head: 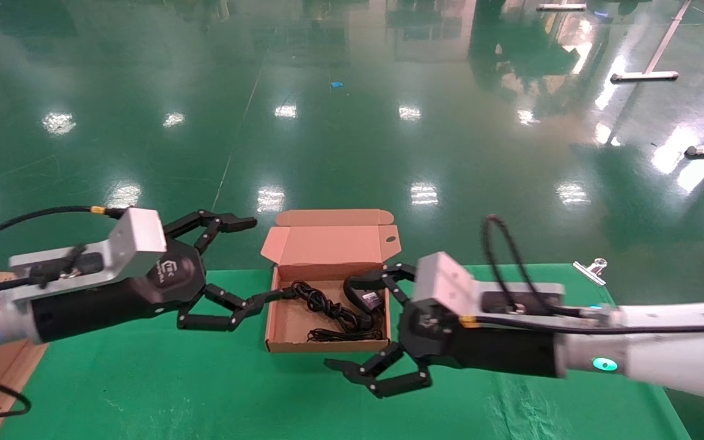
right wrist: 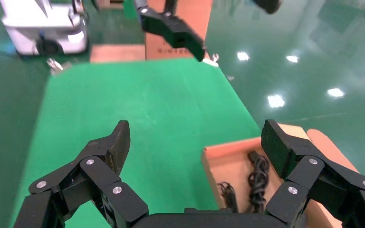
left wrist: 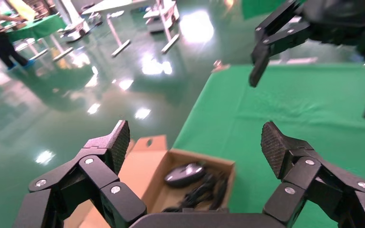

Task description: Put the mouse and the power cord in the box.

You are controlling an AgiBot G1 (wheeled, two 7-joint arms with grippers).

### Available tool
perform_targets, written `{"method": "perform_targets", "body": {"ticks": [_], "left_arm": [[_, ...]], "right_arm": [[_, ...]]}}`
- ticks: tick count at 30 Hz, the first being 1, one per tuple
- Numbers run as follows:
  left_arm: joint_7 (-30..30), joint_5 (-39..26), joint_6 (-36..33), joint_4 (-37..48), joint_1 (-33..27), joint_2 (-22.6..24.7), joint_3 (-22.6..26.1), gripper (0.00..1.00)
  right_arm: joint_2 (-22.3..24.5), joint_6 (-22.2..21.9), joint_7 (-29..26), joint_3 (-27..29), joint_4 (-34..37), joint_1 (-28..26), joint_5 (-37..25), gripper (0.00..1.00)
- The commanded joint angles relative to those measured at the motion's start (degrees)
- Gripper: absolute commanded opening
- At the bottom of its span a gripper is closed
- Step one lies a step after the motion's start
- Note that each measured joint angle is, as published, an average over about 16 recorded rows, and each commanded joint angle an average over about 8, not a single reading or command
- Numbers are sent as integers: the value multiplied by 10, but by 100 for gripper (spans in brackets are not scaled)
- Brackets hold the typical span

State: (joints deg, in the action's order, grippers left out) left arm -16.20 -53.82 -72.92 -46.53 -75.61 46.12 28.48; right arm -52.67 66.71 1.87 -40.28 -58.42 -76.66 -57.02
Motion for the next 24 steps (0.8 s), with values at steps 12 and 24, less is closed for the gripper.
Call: {"method": "perform_targets", "body": {"ticks": [12,24], "left_arm": [[144,64,-68,-145,75,-59,-67,100],[265,118,-126,-268,139,-110,-123,100]], "right_arm": [[94,101,-67,130,-81,81,81,100],[175,188,-124,240,-150,149,150,100]]}}
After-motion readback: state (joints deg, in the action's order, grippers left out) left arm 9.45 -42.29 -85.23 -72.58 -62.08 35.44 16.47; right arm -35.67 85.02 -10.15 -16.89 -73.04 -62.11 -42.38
